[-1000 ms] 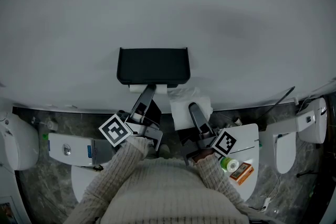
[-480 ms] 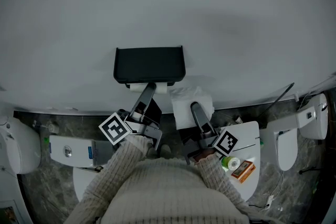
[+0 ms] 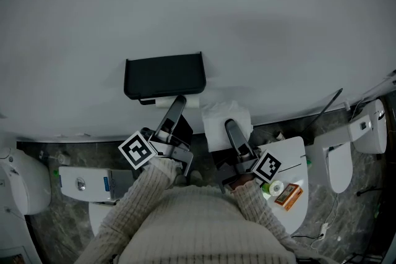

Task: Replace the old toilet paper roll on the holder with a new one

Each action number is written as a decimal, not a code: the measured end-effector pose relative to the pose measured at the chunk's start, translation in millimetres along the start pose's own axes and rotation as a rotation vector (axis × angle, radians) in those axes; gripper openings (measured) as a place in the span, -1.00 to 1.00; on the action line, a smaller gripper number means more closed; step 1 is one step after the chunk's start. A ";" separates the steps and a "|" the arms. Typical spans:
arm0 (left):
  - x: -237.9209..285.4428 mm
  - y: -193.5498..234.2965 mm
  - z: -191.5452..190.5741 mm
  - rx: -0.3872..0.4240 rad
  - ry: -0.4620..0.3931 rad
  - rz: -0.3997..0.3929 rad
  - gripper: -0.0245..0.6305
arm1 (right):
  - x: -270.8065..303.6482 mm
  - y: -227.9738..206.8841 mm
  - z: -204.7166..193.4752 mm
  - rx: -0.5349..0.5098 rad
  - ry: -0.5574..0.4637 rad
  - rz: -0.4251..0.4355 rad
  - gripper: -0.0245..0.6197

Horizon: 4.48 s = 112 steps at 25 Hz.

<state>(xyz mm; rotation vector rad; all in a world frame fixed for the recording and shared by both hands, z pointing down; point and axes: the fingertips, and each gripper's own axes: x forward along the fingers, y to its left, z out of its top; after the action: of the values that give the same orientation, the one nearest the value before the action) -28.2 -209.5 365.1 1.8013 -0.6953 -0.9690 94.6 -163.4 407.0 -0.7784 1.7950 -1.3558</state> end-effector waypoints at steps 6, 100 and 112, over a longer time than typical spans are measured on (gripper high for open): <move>22.5 0.2 -27.7 0.002 0.048 0.006 -0.40 | -18.0 -1.0 25.7 0.004 -0.030 -0.007 0.43; -74.5 22.1 18.0 -0.039 -0.036 0.102 -0.40 | 70.0 9.7 10.5 0.018 -0.102 0.067 0.43; -77.8 23.3 26.0 -0.038 -0.077 0.090 -0.40 | 86.7 18.1 -2.8 -0.023 -0.033 0.096 0.43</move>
<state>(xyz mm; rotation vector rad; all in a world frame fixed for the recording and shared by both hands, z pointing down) -92.3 -169.4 404.7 1.6926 -0.7943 -0.9888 45.0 -228.2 372.8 -0.7128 1.8017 -1.2555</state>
